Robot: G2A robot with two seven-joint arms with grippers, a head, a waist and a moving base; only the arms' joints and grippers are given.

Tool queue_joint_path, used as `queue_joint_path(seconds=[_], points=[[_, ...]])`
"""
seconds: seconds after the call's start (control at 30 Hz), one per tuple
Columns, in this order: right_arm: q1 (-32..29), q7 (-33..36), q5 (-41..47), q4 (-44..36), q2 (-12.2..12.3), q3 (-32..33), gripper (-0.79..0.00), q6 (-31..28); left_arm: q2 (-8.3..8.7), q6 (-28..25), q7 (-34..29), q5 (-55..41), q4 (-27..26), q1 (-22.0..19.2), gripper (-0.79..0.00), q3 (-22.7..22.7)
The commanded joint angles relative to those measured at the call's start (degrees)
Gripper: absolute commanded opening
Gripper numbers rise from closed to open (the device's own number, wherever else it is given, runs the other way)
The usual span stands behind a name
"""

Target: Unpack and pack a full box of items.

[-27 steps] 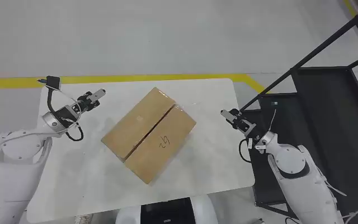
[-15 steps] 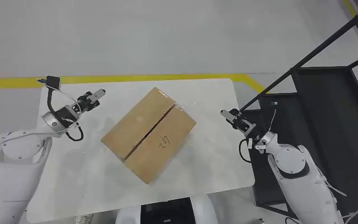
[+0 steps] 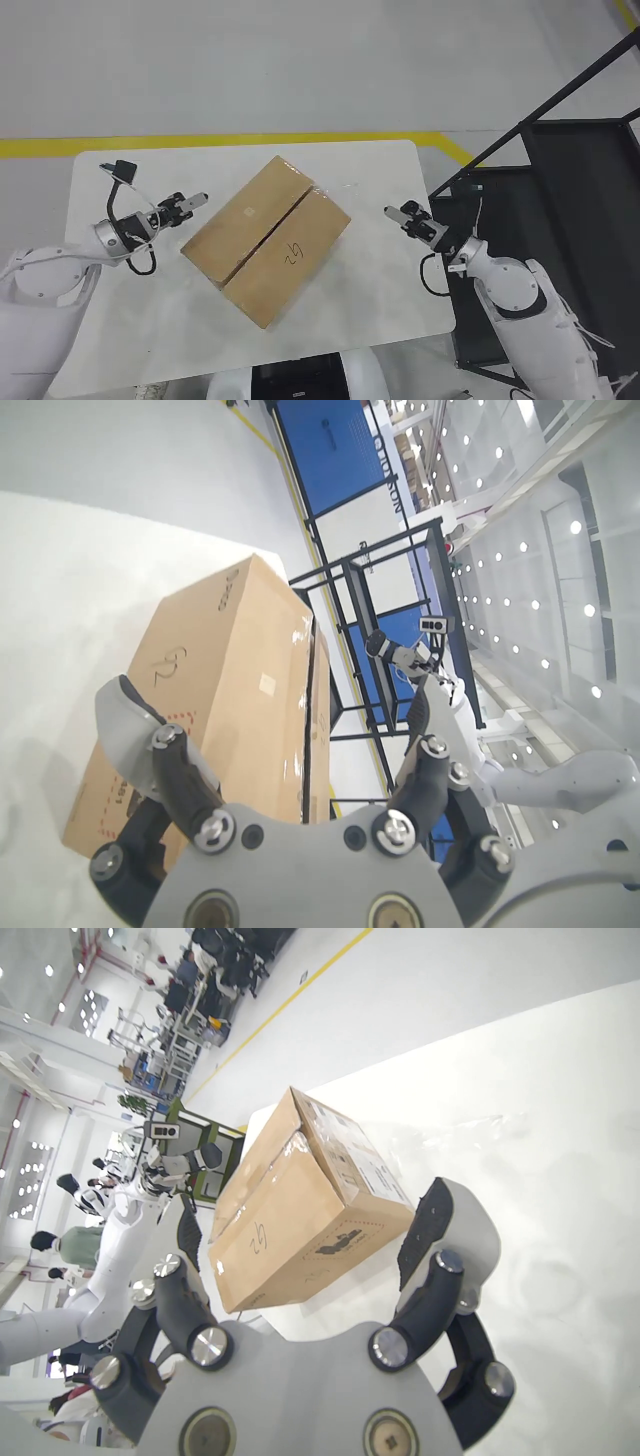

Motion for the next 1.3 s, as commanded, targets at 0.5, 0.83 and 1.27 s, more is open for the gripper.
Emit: queue_joint_path(seconds=[0.5, 0.83, 1.27], points=[[4.4, 4.6, -4.7, 3.0, -0.3, -7.3, 0.0, 5.9, 1.08, 1.7, -3.7, 2.2, 0.0, 6.8, 0.0, -5.0], [5.3, 6.1, -5.2, 2.8, -0.2, -8.4, 0.0, 6.0, 1.89, 4.4, -15.1, 2.0, -2.7, 9.7, 0.0, -5.4], [4.3, 5.5, -5.3, 3.0, 0.0, -7.3, 0.0, 5.7, 0.33, 2.8, -8.8, -1.8, 4.4, 2.4, 0.0, 0.8]])
